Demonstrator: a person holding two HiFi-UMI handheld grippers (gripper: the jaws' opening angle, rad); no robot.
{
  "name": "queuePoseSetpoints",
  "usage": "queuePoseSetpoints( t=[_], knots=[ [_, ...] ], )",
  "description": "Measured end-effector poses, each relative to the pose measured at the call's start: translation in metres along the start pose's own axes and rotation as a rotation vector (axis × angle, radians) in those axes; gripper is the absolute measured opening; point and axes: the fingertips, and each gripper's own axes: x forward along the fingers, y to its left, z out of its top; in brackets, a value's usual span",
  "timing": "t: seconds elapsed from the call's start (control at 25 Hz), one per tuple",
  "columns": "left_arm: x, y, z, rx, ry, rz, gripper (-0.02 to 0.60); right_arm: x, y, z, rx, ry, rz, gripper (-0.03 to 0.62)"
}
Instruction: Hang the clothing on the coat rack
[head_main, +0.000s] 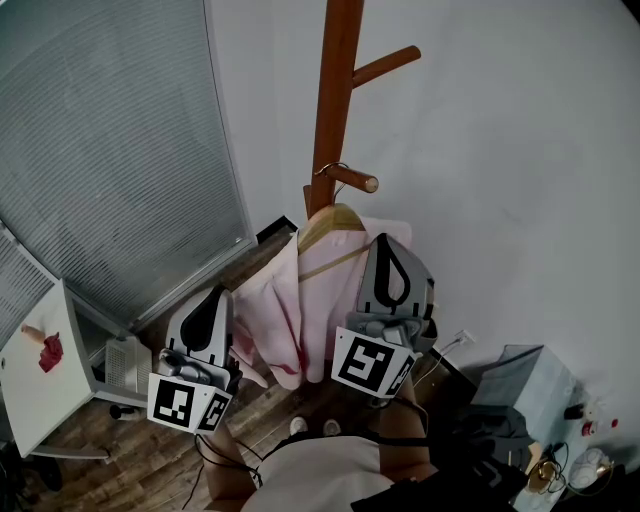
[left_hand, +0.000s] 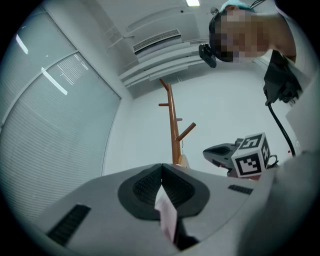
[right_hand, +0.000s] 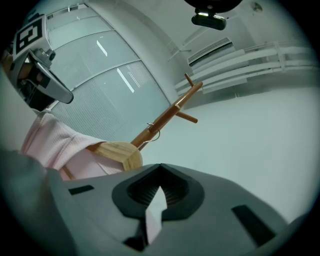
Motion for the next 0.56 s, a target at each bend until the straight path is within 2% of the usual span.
queuePoseSetpoints(
  t=[0.56],
  knots=[
    [0.009,0.0001,0.0025,0.008,-0.011,-0.024,0.015,0.0079,-0.0014,-0.0017,-0.017,0.004,-0.007,0.018]
  ],
)
